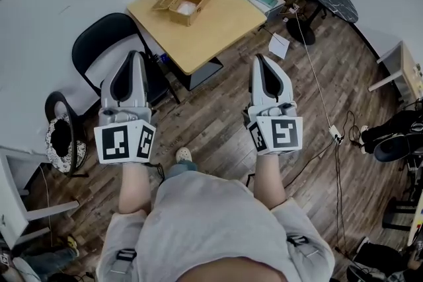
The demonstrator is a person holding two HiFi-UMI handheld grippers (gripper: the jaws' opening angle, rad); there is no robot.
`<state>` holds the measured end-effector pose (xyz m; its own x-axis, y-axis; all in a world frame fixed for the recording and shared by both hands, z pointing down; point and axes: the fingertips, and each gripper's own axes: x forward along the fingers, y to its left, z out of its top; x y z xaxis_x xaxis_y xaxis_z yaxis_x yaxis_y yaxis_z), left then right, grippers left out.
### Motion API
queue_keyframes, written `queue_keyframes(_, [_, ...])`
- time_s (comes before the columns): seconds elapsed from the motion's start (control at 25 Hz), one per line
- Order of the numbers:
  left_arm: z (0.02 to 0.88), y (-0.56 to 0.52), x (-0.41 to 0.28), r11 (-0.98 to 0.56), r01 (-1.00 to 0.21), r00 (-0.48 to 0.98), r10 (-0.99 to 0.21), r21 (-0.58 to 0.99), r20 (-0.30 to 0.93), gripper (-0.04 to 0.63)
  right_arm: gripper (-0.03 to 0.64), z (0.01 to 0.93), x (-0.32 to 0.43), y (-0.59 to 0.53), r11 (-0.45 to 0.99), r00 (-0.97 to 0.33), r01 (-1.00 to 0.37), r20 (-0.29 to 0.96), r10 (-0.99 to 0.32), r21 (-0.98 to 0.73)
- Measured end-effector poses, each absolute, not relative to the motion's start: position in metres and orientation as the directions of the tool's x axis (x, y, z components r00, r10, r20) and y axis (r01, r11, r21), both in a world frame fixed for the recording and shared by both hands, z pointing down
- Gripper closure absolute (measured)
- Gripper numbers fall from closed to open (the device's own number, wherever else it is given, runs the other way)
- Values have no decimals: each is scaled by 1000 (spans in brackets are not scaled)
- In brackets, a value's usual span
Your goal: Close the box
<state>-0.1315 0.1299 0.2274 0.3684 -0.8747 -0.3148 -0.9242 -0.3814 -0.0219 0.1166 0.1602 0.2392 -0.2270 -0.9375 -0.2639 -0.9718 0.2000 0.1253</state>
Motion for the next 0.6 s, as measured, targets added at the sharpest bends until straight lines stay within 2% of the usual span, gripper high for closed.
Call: queue_keyframes(0.6, [226, 24, -170, -430, -903, 416, -852, -30, -318, 537, 614, 238, 73, 67, 156, -186, -979, -268, -945, 129])
